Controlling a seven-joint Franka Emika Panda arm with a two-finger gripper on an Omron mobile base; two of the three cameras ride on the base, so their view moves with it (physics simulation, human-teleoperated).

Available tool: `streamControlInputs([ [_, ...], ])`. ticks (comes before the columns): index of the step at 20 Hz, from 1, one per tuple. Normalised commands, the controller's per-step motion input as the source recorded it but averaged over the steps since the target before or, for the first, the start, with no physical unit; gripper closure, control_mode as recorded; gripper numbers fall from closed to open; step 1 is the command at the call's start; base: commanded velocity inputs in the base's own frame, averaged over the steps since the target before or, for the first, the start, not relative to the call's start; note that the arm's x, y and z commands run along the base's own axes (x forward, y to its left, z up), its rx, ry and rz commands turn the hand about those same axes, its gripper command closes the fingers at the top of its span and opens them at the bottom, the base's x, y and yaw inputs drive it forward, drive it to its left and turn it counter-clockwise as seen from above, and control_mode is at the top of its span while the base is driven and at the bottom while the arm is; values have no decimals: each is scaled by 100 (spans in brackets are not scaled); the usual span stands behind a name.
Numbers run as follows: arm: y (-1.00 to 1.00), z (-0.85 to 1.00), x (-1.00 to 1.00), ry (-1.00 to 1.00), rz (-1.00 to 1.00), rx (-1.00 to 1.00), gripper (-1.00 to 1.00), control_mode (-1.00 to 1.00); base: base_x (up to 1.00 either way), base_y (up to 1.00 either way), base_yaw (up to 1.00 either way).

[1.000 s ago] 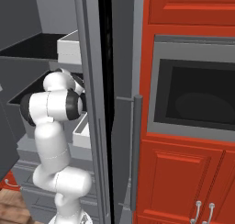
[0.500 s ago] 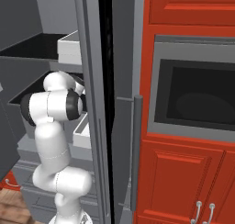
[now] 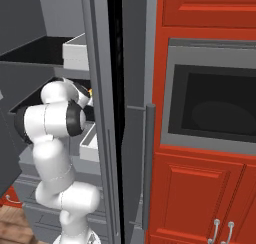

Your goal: Take the cheese, fish, and lime from the fridge and place them on the plate on the dining counter to create an appetizer plate.

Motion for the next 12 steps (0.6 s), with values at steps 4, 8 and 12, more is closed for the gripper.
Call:
streamControlInputs([
  [4,0,5,-61,0,0,0,100,-100,0,0,0],
  [8,0,22,-70,0,-2,0,100,-100,0,0,0],
  [12,1,30,-83,0,-2,0,100,-100,0,0,0],
])
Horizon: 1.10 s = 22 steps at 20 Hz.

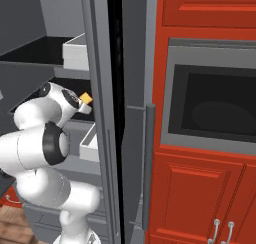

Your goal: Take the cheese, fish, and lime from the fridge and place them on the plate on the dining counter to create an appetizer plate.

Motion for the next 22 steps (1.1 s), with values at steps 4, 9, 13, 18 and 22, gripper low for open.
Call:
streamControlInputs([
  [4,0,47,-83,0,-1,2,100,-100,0,0,0],
  [9,0,61,-87,1,0,6,100,-100,0,0,0],
  [13,0,59,-87,9,0,6,100,-100,0,0,0],
  [18,0,21,-90,10,0,1,100,-100,0,0,0],
  [22,-4,12,-80,0,0,0,100,-100,0,0,0],
])
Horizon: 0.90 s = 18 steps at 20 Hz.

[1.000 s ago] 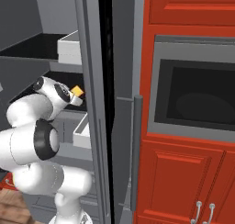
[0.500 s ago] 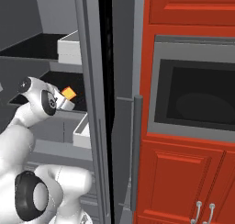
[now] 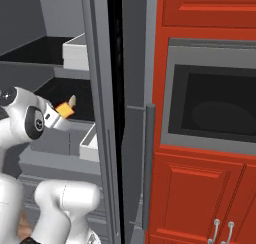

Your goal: Take the cheese, fish, and lime from the fridge and place them on the plate on the dining counter to create an appetizer plate.

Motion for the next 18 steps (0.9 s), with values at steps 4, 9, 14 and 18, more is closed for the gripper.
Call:
streamControlInputs([
  [4,-15,38,-73,-1,0,0,100,-100,0,0,0],
  [9,-4,30,-78,-4,0,0,100,-100,0,0,0],
  [14,-1,9,-37,-3,0,0,100,100,-54,-5,0],
  [18,0,0,0,0,0,0,100,100,-91,-6,4],
])
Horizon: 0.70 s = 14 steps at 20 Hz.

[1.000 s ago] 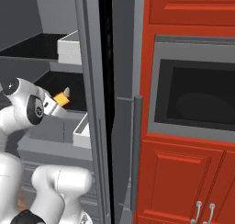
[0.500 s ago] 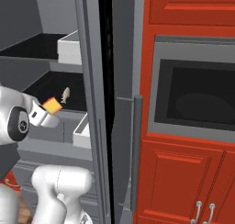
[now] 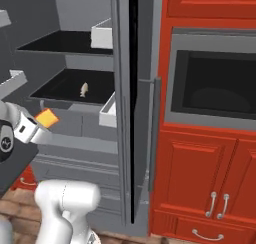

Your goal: Take the cheese, fish, and lime from the fridge and place them on the plate on the dining counter to create an appetizer plate.

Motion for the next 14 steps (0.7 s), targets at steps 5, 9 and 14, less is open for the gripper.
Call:
streamControlInputs([
  [5,0,0,0,0,0,0,100,100,-86,-13,7],
  [9,0,0,0,0,0,0,100,100,-74,-8,11],
  [14,0,0,0,0,0,0,100,100,-69,0,27],
])
